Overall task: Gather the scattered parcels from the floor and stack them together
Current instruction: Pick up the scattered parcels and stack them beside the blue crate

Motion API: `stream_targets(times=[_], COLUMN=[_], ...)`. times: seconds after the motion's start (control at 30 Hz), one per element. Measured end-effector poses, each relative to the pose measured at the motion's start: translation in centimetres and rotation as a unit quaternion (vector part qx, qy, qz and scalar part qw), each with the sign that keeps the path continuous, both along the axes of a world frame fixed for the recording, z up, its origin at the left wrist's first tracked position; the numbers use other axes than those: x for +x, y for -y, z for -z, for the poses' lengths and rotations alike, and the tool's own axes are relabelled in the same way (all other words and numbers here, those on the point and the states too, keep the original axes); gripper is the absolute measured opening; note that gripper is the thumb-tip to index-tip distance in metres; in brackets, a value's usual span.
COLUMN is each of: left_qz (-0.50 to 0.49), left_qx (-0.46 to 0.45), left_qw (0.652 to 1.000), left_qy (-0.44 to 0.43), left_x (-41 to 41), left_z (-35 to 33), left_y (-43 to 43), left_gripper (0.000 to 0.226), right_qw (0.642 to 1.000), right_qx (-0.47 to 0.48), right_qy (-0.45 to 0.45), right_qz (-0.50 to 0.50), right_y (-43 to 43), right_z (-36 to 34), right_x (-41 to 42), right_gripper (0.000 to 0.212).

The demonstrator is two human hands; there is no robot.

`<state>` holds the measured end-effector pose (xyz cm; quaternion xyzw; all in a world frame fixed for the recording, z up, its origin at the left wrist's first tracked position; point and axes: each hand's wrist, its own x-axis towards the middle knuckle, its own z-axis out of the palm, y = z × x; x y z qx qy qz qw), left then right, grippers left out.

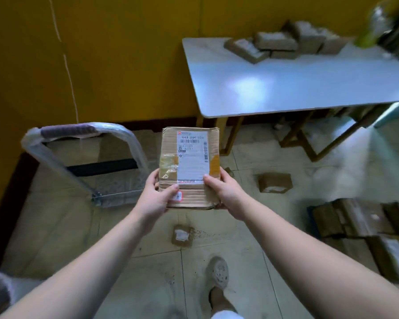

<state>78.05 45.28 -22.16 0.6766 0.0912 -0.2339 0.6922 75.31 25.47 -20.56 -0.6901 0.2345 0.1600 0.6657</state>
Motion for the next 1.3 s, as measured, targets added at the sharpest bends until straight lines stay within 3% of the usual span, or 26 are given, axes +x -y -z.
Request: stream_targets(times=[0.1, 0.2, 0.3, 0.53, 0.63, 0.73, 0.87, 1.0, 1.13, 1.3], left_qz=[0.083, 0.145, 0.187, 0.280, 0.311, 0.335, 0.361, 0.370, 0.363, 0.351], left_qx=[0.005, 0.019, 0.031, 0.002, 0.004, 0.016, 0.011, 0.023, 0.042, 0.041], left_qw=[0.997, 0.989, 0.982, 0.956, 0.946, 0.938, 0.929, 0.926, 0.928, 0.933], left_qy=[-0.004, -0.011, 0.018, 0.083, 0.095, 0.091, 0.078, 0.068, 0.076, 0.067], left_x=[-2.8, -5.8, -8.8, -17.3, -22.5, -28.1, -34.6, -37.7, -37.2, -34.9], left_z=[-2.9, -5.8, -8.6, -13.7, -14.6, -14.5, -14.1, -14.2, -14.1, -12.4], left_y=[1.5, 4.0, 7.2, 16.9, 22.8, 28.5, 35.3, 40.1, 44.3, 50.9], left_gripper=[0.061, 0.066, 0.064, 0.081, 0.077, 0.064, 0.062, 0.070, 0.071, 0.064], right_qw=[0.998, 0.994, 0.987, 0.971, 0.955, 0.932, 0.908, 0.905, 0.893, 0.896], right_qx=[-0.005, -0.013, -0.039, -0.076, -0.100, -0.156, -0.245, -0.247, -0.310, -0.358], right_qy=[0.023, 0.036, 0.052, 0.072, 0.099, 0.119, 0.122, 0.125, 0.118, 0.071], right_qz=[0.050, 0.099, 0.149, 0.215, 0.263, 0.306, 0.317, 0.324, 0.303, 0.252], right_y=[1.4, 3.2, 5.3, 12.8, 17.2, 22.0, 28.1, 32.6, 36.1, 42.2], right_z=[-3.2, -5.9, -8.3, -11.8, -12.4, -13.2, -14.0, -14.2, -13.7, -12.0], right_x=[-5.3, -10.3, -15.0, -26.6, -32.7, -39.2, -46.7, -50.2, -50.3, -47.7], right_gripper=[0.022, 0.032, 0.022, 0.035, 0.011, 0.004, 0.016, 0.018, 0.064, 0.074])
